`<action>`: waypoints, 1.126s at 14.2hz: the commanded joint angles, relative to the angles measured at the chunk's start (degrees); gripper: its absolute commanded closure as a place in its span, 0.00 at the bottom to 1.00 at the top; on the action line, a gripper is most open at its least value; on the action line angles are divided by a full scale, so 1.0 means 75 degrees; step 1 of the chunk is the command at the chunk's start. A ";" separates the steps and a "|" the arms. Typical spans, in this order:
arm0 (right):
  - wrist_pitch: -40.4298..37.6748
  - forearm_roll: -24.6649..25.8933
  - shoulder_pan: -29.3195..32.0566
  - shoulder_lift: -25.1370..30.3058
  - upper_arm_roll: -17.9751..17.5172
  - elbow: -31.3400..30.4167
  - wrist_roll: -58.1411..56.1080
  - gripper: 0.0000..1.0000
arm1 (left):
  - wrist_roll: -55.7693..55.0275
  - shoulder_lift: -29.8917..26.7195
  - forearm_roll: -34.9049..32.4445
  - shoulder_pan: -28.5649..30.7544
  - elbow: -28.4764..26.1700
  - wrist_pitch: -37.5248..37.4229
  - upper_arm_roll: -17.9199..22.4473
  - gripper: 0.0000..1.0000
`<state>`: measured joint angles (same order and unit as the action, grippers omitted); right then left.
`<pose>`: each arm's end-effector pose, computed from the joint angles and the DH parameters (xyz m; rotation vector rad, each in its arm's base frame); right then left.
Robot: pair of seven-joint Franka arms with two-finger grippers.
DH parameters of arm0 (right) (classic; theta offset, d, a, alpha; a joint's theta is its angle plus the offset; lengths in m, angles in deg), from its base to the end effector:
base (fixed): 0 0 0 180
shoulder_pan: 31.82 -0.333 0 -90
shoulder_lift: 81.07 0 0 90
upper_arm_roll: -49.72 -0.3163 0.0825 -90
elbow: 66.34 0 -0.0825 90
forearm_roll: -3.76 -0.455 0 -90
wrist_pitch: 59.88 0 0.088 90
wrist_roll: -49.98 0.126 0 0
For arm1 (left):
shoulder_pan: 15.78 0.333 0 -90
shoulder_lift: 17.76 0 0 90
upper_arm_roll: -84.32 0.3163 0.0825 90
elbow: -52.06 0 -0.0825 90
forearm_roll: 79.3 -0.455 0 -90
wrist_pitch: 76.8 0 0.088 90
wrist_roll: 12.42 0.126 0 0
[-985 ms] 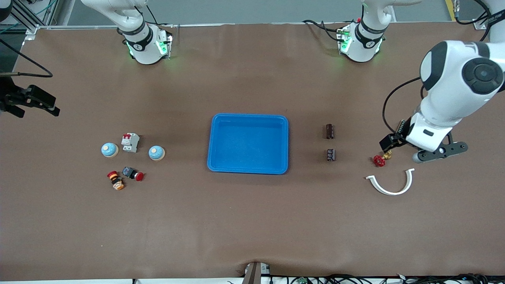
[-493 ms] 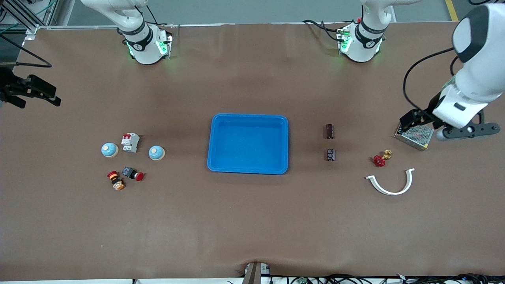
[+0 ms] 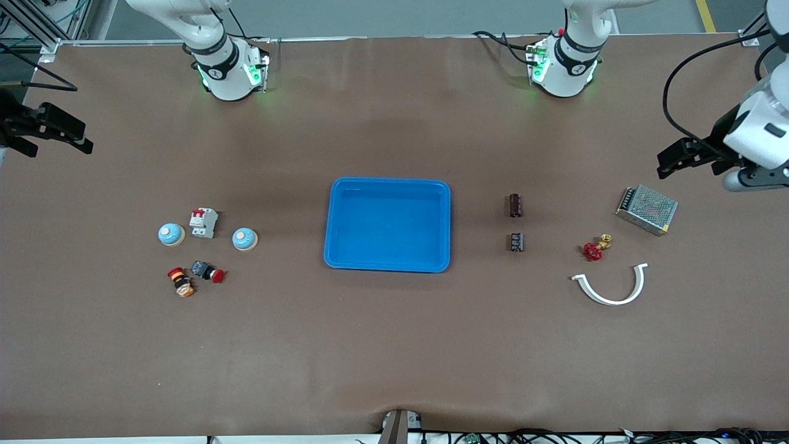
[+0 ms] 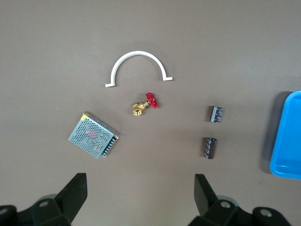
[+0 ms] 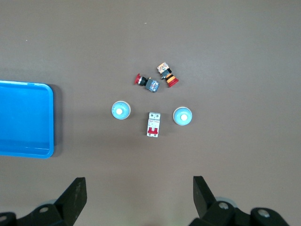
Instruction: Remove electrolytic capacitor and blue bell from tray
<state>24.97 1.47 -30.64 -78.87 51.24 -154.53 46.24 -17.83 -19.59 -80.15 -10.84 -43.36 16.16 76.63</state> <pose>0.6035 -0.0234 0.6387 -3.0994 -0.0331 0.0272 0.6176 -0.0289 0.5785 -3.1209 -0.0713 0.0155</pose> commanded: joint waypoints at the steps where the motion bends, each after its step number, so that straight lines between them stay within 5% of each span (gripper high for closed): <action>1: -0.0005 -0.0128 0.0136 -0.0059 -0.0028 0.0040 0.0100 0.00 | 0.0568 -0.0480 0.0359 0.0138 0.0054 -0.0499 0.0309 0.00; 6: 0.0368 -0.0081 0.0183 -0.0433 -0.0016 0.0040 0.0088 0.00 | 0.0535 -0.0552 0.0581 -0.0131 0.0522 -0.0864 0.0487 0.00; 11: 0.0733 -0.0140 0.0195 -0.0622 -0.0016 0.0204 0.0100 0.00 | 0.0476 0.0419 0.0723 -0.0319 0.1646 -0.1168 0.0487 0.00; 16: 0.0733 -0.0116 0.0323 -0.0704 -0.0004 0.0192 0.0100 0.00 | 0.0452 0.0749 0.0711 -0.0611 0.1917 -0.1216 0.0661 0.00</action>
<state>30.90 1.47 -29.64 -83.55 51.62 -154.26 46.31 -14.48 -15.01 -75.68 -13.52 -31.98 9.09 79.69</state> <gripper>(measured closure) 0.000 0.000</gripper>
